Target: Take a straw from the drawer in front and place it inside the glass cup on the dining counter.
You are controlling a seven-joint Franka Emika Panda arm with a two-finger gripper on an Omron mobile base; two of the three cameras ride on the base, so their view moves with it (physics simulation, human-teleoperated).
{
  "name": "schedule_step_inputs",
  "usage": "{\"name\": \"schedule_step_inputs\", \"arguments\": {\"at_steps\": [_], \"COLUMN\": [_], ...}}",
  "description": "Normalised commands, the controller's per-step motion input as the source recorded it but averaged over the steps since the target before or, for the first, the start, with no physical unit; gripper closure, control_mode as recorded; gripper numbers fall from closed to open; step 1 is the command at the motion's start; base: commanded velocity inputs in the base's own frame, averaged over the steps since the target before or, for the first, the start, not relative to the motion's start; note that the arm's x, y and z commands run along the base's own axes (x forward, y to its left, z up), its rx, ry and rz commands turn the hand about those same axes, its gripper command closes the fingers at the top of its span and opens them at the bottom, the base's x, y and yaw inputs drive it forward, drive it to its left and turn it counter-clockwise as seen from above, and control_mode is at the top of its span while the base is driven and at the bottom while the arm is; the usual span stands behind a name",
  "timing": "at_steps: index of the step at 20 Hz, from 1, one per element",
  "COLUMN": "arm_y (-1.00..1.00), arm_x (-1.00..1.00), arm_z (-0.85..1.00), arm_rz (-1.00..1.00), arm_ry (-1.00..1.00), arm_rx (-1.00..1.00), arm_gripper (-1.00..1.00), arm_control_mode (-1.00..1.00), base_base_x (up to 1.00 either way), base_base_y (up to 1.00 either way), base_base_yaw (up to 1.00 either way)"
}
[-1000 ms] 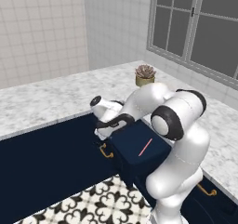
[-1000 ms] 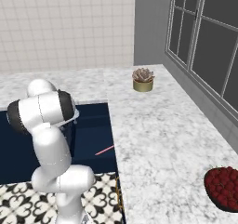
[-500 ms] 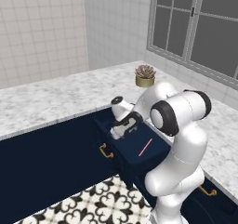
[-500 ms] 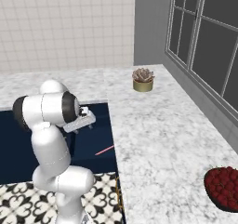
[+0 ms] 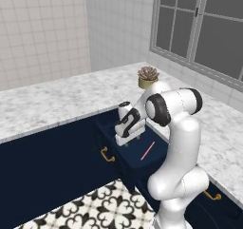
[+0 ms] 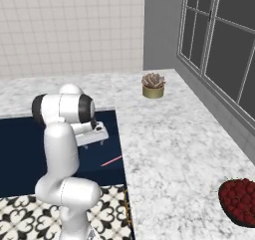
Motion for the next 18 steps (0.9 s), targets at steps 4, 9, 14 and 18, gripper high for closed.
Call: {"name": "schedule_step_inputs", "arguments": {"at_steps": [4,9,14,18], "arm_y": [0.23,0.83,0.97,0.18], "arm_x": [-0.06,-0.81,-0.90,-0.05], "arm_z": [-0.40,-0.04,0.09,0.36], "arm_rz": [0.02,0.03,0.00,-0.13], "arm_ry": [0.01,-0.12,-0.29,-0.16], "arm_rx": [0.09,0.04,0.00,0.02], "arm_gripper": [-1.00,-1.00,-1.00,-1.00], "arm_control_mode": [-1.00,-1.00,-1.00,-1.00], "base_base_x": [0.00,0.00,0.00,0.00], "base_base_y": [0.00,0.00,0.00,0.00], "base_base_yaw": [0.00,0.00,0.00,0.00]}}
